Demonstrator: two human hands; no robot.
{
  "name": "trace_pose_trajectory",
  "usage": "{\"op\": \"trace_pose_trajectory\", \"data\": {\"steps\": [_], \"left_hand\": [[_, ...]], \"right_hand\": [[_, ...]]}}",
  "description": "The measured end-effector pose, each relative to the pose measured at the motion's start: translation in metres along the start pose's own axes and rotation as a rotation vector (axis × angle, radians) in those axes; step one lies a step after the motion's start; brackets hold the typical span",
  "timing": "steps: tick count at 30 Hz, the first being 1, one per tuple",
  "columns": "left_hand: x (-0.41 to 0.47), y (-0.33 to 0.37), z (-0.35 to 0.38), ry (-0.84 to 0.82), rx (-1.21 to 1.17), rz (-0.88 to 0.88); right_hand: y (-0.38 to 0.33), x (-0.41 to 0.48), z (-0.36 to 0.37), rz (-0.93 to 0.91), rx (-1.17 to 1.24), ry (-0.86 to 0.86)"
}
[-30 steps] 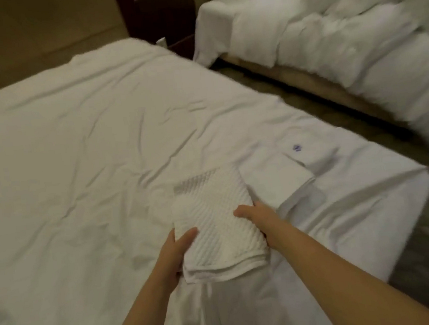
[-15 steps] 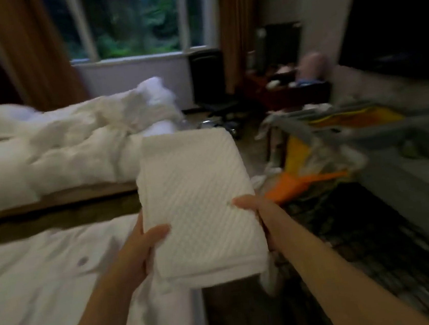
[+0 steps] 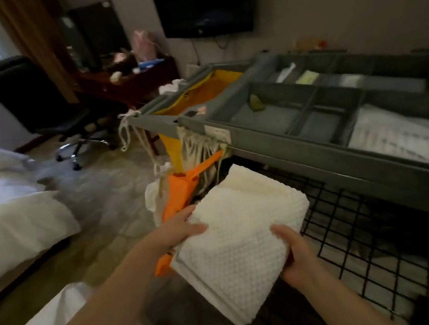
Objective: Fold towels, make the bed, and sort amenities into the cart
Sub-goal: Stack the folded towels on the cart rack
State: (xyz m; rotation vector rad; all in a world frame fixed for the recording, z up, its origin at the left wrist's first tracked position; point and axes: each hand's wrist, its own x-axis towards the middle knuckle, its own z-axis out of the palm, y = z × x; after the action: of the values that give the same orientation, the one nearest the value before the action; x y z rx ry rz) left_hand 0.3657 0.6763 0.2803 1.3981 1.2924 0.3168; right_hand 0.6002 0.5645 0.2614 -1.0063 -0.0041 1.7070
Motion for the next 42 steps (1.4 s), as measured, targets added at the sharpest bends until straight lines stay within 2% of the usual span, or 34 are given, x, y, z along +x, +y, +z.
{"op": "trace_pose_trajectory", "data": {"steps": [4, 8, 10, 14, 16, 21, 23, 27, 31, 33, 35, 39, 42], "left_hand": [[0.073, 0.008, 0.002, -0.176, 0.077, 0.021], [0.113, -0.001, 0.004, -0.221, 0.095, -0.001], [0.119, -0.023, 0.002, -0.177, 0.015, -0.037], [0.111, -0.083, 0.003, 0.037, -0.063, -0.064], [0.110, -0.097, 0.002, 0.089, -0.045, -0.051], [0.115, -0.093, -0.016, 0.115, 0.051, -0.018], [0.114, -0.093, -0.020, 0.133, 0.145, -0.044], [0.099, -0.088, -0.010, 0.172, 0.440, -0.074], [0.067, -0.075, 0.016, 0.350, 0.705, -0.065], [0.048, -0.070, 0.028, 0.405, 0.729, -0.022], [0.024, -0.061, 0.033, 0.472, 0.702, 0.015], [-0.051, -0.052, 0.018, 0.698, 0.488, 0.085], [-0.123, -0.068, -0.002, 0.965, 0.372, 0.012]], "right_hand": [[0.016, 0.020, 0.001, -0.098, 0.186, 0.142], [0.017, 0.038, 0.012, -0.181, 0.222, 0.266], [0.018, 0.057, 0.016, -0.209, 0.097, 0.335], [0.032, 0.094, 0.018, -0.298, -0.371, 0.515], [0.041, 0.103, 0.017, -0.359, -0.516, 0.588], [0.060, 0.116, 0.024, -0.361, -0.532, 0.565], [0.065, 0.120, 0.028, -0.377, -0.563, 0.556], [0.073, 0.116, 0.029, -0.443, -0.735, 0.645], [0.068, 0.097, 0.031, -0.508, -0.903, 0.657], [0.064, 0.087, 0.038, -0.567, -1.079, 0.614], [0.061, 0.076, 0.057, -0.650, -1.244, 0.480], [0.076, 0.043, 0.112, -0.700, -1.423, -0.002], [0.116, 0.017, 0.151, -0.667, -1.558, -0.332]]}}
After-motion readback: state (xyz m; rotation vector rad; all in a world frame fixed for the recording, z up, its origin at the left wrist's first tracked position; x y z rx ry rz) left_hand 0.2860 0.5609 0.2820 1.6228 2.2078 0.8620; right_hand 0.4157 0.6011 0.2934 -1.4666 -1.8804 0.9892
